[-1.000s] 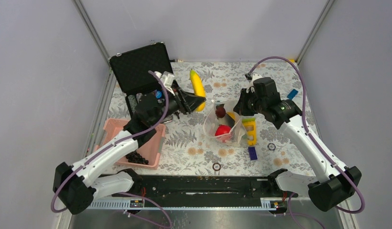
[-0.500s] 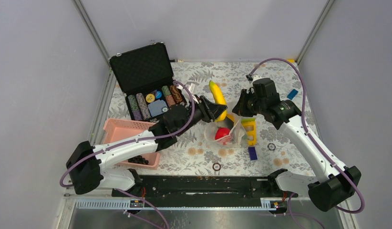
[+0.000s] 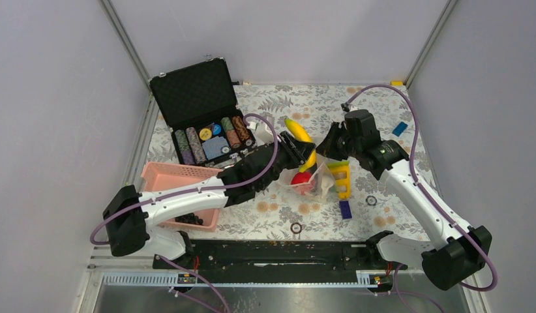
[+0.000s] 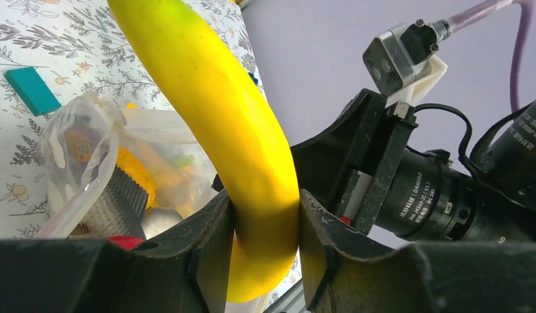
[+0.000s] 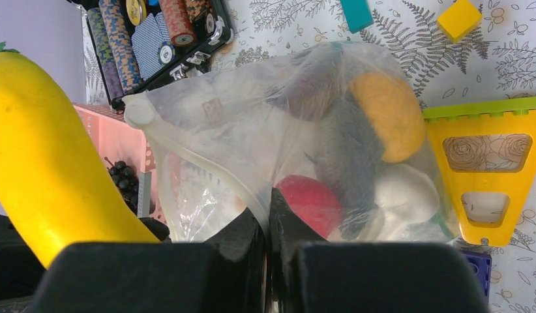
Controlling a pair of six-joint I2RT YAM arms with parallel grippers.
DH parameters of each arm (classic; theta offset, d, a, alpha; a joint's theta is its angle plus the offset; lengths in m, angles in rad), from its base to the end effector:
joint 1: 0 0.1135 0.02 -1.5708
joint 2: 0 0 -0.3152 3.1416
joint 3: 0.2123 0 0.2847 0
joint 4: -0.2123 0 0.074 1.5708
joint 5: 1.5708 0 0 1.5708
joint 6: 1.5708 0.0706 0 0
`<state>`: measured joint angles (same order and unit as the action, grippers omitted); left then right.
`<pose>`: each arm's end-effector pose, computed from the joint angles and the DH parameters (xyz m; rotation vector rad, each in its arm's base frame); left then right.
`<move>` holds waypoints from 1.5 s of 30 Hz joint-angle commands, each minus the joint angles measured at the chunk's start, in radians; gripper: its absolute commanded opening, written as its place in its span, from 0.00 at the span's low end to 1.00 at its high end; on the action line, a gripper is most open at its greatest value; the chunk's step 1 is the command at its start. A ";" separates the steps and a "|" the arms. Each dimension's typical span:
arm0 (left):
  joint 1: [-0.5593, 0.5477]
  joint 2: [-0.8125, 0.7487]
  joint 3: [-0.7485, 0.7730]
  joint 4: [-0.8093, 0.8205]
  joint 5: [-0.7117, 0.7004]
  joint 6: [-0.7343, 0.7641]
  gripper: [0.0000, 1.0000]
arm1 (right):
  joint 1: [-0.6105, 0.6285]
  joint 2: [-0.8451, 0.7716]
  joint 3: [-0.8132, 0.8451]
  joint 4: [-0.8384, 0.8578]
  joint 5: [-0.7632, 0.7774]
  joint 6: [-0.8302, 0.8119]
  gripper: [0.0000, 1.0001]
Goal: Place the food in the zip-top bag and seal the zipper
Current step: Place the fake fruit in the zipper food storage bag.
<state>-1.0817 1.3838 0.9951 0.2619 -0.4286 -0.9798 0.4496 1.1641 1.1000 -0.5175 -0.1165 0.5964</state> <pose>0.2039 -0.3206 0.3558 -0.2526 1.8131 -1.1567 0.2642 0.1366 0.3659 0.0940 2.2376 0.7161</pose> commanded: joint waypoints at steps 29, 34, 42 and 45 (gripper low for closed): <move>-0.074 0.035 0.064 -0.127 0.151 0.049 0.97 | -0.006 -0.149 -0.076 0.131 0.074 0.110 0.09; -0.073 -0.003 0.107 -0.205 0.168 0.156 0.99 | -0.006 -0.152 -0.071 0.131 0.070 0.090 0.09; -0.073 -0.203 0.040 -0.372 -0.040 0.251 0.99 | -0.006 -0.138 -0.037 0.093 0.066 0.039 0.09; -0.070 -0.280 -0.008 -0.421 -0.158 0.247 0.99 | -0.007 -0.138 -0.027 0.094 0.049 0.020 0.09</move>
<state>-1.1526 1.2015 1.0290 -0.0845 -0.3996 -0.7712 0.4484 1.0367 1.0126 -0.4591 -0.0631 0.6563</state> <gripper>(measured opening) 0.985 0.087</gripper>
